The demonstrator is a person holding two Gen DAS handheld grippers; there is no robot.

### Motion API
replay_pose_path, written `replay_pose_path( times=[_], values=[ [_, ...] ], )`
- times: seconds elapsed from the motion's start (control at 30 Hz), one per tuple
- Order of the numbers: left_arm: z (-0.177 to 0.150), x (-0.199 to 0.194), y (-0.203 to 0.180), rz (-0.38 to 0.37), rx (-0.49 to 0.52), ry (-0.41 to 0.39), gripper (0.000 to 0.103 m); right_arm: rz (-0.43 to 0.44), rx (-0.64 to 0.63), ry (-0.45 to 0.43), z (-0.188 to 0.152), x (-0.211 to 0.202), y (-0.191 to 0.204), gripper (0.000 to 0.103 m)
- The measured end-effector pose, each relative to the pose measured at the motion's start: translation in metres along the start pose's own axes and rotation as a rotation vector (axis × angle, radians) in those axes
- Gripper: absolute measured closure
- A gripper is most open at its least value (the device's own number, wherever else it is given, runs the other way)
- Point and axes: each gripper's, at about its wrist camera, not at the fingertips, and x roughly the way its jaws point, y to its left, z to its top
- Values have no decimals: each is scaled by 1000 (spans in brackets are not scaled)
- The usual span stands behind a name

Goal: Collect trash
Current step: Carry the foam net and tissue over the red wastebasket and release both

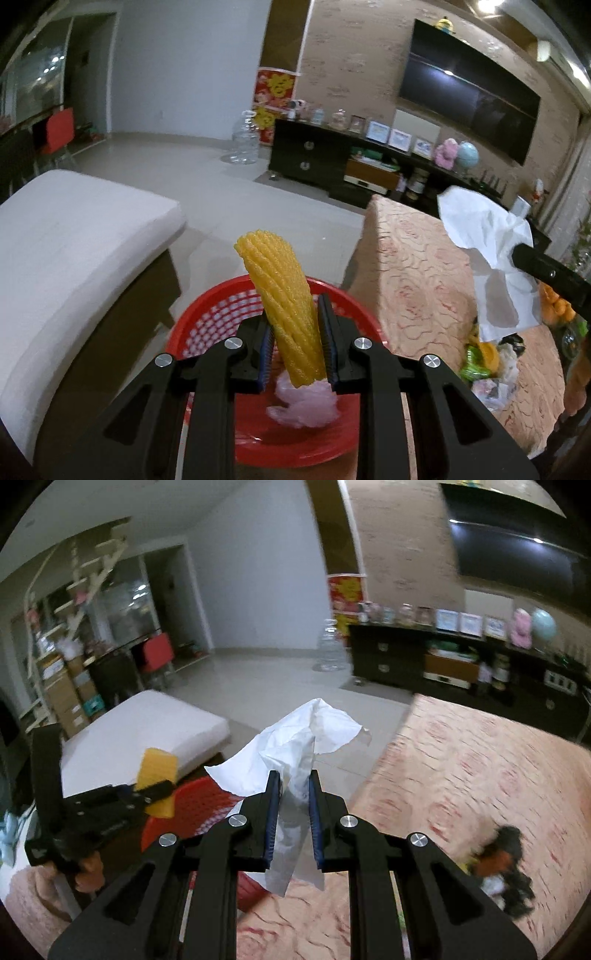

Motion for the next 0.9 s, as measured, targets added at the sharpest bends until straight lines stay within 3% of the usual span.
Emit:
replay_pose_path(
  times=[0.37,0.73,0.9],
  values=[
    [-12,14,13,75,17,47,81,59,-87,15,-4,34,33,87],
    [-26,42,13,114,51,157,81,111,-67,167,-28,93,51,87],
    [-32,48,16,113,59,194,69,154,-30,211,-34,101,54,85]
  ],
)
